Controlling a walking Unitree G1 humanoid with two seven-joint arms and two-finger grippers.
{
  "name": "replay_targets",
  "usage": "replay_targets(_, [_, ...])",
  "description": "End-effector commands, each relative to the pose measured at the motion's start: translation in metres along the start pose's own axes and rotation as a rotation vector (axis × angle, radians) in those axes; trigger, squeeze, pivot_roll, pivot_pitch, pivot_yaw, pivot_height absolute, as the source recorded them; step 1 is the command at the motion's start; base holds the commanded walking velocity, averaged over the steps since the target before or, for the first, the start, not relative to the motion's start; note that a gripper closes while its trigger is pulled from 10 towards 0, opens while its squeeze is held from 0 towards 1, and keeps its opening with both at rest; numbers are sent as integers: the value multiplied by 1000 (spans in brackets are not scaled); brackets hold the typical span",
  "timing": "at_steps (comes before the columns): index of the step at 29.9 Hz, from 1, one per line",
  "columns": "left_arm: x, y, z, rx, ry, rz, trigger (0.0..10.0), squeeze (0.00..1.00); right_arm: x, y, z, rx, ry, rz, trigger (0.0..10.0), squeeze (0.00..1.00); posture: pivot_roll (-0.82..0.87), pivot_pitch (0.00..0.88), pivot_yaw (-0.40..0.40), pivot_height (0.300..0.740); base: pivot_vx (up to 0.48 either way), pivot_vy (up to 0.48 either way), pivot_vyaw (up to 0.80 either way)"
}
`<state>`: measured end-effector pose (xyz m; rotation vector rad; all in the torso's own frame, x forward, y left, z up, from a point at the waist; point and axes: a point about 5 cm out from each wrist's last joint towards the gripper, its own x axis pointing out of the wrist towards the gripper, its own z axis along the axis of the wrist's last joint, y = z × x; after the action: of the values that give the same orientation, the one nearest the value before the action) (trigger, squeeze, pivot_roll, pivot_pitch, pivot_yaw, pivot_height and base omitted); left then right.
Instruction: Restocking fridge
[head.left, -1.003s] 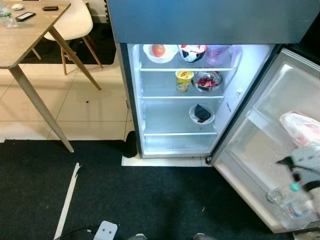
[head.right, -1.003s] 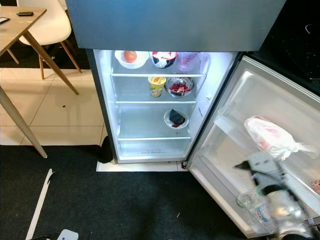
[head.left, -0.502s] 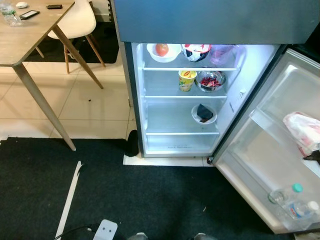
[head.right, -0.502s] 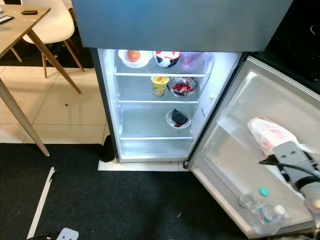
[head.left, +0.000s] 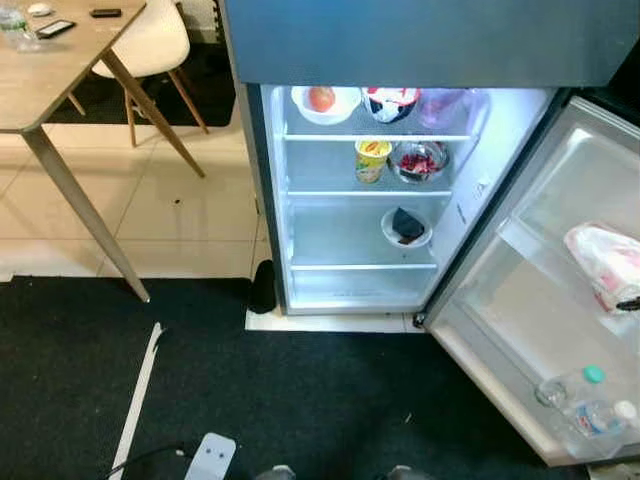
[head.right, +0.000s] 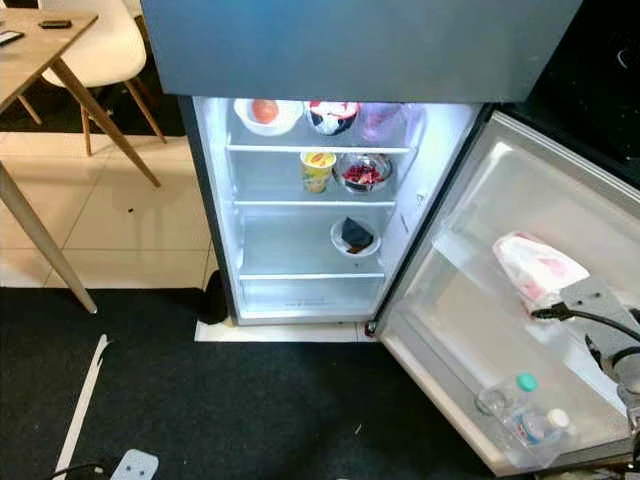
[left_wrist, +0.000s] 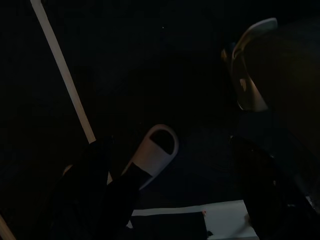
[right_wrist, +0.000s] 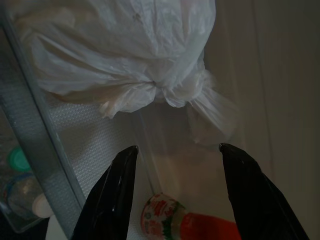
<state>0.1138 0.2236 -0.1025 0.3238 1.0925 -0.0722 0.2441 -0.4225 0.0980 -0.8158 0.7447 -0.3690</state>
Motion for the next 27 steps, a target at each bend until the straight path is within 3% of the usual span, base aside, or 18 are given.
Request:
replay_targets(1, [-2, 2, -9, 1, 28, 5, 10000, 0, -1, 16, -13, -29, 63, 105, 10000, 0, -48, 105, -43, 740, 0, 0, 0])
replay_targets(7, [-2, 2, -10, 3, 31, 4, 10000, 0, -1, 24, -5, -43, 12, 204, 10000, 0, -57, 109, -41, 740, 0, 0, 0])
replay_targets(12, [-2, 1, -9, 10, 30, -3, 10000, 0, -2, 30, 14, -67, -120, 306, 10000, 0, -65, 110, -41, 740, 0, 0, 0])
replay_targets(13, [-2, 0, -9, 11, 29, -5, 10000, 0, -5, 32, 24, -78, -196, 342, 10000, 0, -66, 110, -42, 740, 0, 0, 0])
replay_targets(14, [-2, 0, -9, 11, 29, -5, 10000, 0, -5, 32, 24, -78, -196, 342, 10000, 0, -66, 110, -42, 740, 0, 0, 0])
replay_targets(15, [-2, -1, -9, 12, 28, -7, 10000, 0, -8, 33, 37, -61, -287, 390, 10000, 0, -68, 111, -42, 740, 0, 0, 0])
replay_targets(16, [-2, -1, -9, 12, 28, -7, 10000, 0, -8, 33, 37, -61, -287, 390, 10000, 0, -68, 111, -42, 740, 0, 0, 0])
replay_targets(18, [-2, -2, -8, 14, 29, -11, 10000, 0, -21, 21, 72, -17, -489, 429, 10000, 0, -76, 111, -41, 740, 0, 0, 0])
replay_targets(22, [-2, -4, -8, 15, 30, -13, 10000, 0, -32, 10, 95, -1, -604, 438, 10000, 0, -77, 111, -42, 740, 0, 0, 0])
replay_targets(24, [-2, -5, -8, 17, 32, -14, 10000, 0, -47, -5, 122, -2, -731, 439, 10000, 0, -75, 110, -47, 740, 0, 0, 0])
replay_targets(27, [-2, -5, -8, 17, 32, -14, 10000, 0, -59, -14, 139, -7, -816, 426, 10000, 0, -74, 110, -49, 740, 0, 0, 0])
